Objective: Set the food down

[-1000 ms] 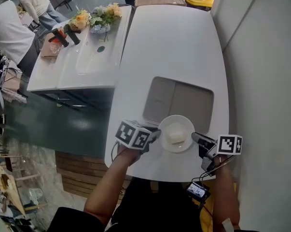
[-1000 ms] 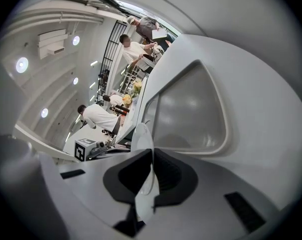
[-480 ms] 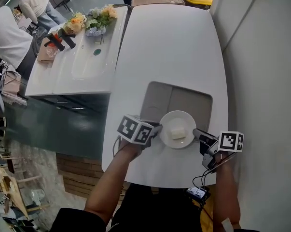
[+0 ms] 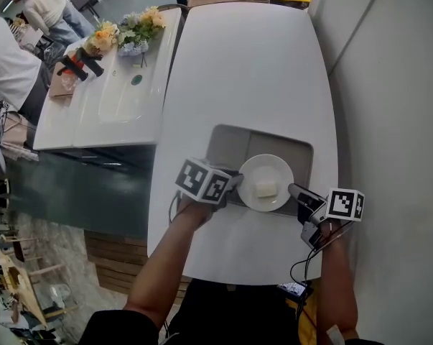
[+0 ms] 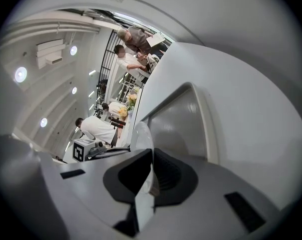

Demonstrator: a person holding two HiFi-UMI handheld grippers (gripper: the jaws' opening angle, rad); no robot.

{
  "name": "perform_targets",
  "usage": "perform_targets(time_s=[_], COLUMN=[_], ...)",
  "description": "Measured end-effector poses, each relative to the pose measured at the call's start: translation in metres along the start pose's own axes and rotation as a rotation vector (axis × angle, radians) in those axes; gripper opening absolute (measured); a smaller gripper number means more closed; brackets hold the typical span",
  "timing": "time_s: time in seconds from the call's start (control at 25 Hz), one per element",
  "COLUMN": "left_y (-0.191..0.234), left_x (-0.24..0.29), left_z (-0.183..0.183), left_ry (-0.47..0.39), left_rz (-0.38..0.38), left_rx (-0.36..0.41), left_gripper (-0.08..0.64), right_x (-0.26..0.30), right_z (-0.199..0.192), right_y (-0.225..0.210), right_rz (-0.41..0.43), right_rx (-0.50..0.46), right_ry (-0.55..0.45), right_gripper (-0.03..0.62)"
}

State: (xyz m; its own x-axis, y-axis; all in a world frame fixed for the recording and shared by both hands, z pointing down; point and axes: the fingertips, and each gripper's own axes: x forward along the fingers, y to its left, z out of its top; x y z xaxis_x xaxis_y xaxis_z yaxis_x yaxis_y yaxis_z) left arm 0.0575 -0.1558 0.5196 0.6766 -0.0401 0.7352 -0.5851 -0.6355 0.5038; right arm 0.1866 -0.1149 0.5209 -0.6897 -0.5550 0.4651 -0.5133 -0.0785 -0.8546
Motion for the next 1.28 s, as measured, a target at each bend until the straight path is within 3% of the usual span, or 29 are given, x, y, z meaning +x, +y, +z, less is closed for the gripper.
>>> perform_targets(time_s=[0.44, 0.88, 1.28], left_y=[0.01, 0.02, 0.021], left_x=[0.021, 0.027, 0.028], left_z=[0.02, 0.016, 0.009], left_ry=[0.026, 0.078, 0.112], left_rz=[0.014, 0.06, 0.084], left_rx=[0.032, 0.064, 0.098], left_gripper=[0.041, 0.041, 0.041], right_x=[0.004, 0.013, 0.016], right_z=[0.021, 0.024, 0.022], right_y=[-0.015, -0.016, -0.018], right_rz=[-0.014, -0.129, -0.195], right_rx=[0.006, -0.121, -0.173], right_ry=[-0.028, 0.032, 0.062], right_gripper=[0.015, 0.017, 0.017])
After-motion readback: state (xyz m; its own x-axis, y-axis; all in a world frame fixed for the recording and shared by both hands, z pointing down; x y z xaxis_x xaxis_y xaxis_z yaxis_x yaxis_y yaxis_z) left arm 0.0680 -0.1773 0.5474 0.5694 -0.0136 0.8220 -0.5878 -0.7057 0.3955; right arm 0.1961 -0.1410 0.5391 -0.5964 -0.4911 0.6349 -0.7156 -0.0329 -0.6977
